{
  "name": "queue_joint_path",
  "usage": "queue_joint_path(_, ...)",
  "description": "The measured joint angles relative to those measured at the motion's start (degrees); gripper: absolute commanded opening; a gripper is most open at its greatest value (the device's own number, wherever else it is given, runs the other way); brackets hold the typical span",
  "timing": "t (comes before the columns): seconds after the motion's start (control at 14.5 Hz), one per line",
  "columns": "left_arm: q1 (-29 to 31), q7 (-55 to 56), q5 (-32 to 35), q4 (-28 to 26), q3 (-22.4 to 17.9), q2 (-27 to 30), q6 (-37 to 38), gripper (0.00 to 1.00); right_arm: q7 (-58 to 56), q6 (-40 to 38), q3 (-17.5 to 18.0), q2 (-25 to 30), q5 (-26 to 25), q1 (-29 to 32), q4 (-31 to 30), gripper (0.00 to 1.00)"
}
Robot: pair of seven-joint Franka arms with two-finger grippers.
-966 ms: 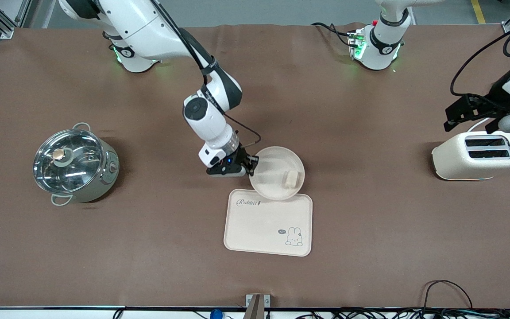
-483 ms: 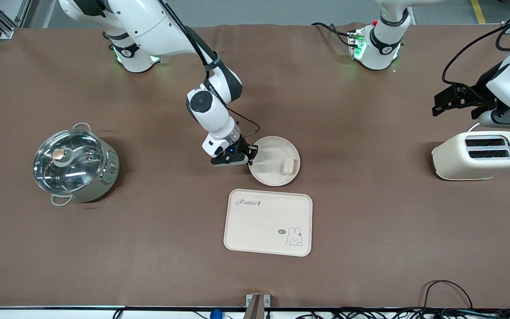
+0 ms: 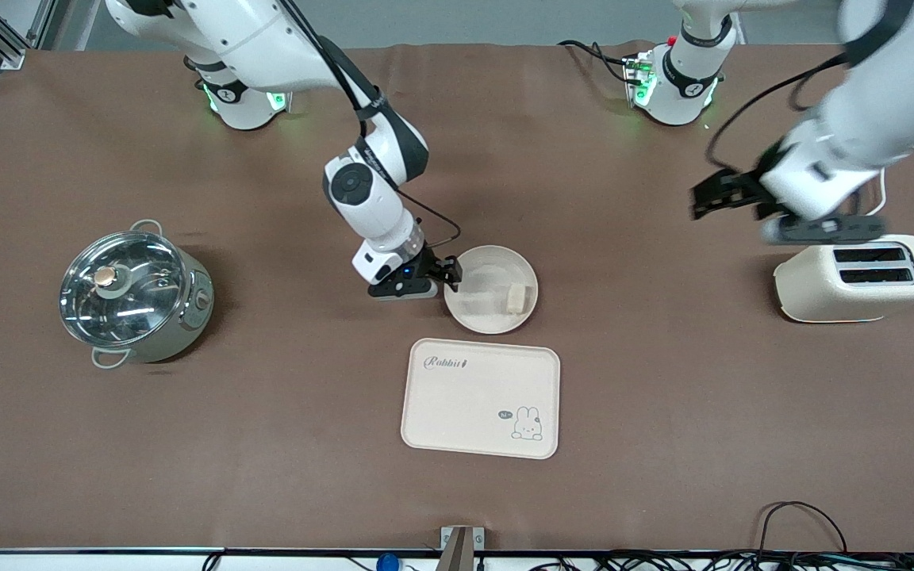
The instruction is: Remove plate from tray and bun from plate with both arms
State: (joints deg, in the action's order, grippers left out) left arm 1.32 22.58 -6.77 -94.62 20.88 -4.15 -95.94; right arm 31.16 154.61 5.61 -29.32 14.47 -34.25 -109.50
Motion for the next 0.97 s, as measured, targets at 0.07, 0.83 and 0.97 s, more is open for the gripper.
queue_joint_path(0.07, -0.8, 4.4, 0.3, -1.0, 2.7, -1.9, -3.5, 1.0, -0.7, -4.4, -0.1, 2.7, 0.0, 2.3, 0.5, 1.0)
queue_joint_path(0.83, -15.2, 21.8, 20.8, -2.0, 5.1, -32.6, -38.9, 1.0, -26.9, -44.5, -0.9, 19.2, -6.9, 32.1, 9.0, 1.0)
queue_joint_path(0.97, -17.4, 24.7, 23.7, -1.8, 5.0, -35.6, -40.8, 0.99, -28.7, -51.7, -1.0, 22.1, -9.3, 34.9, 11.5, 1.0)
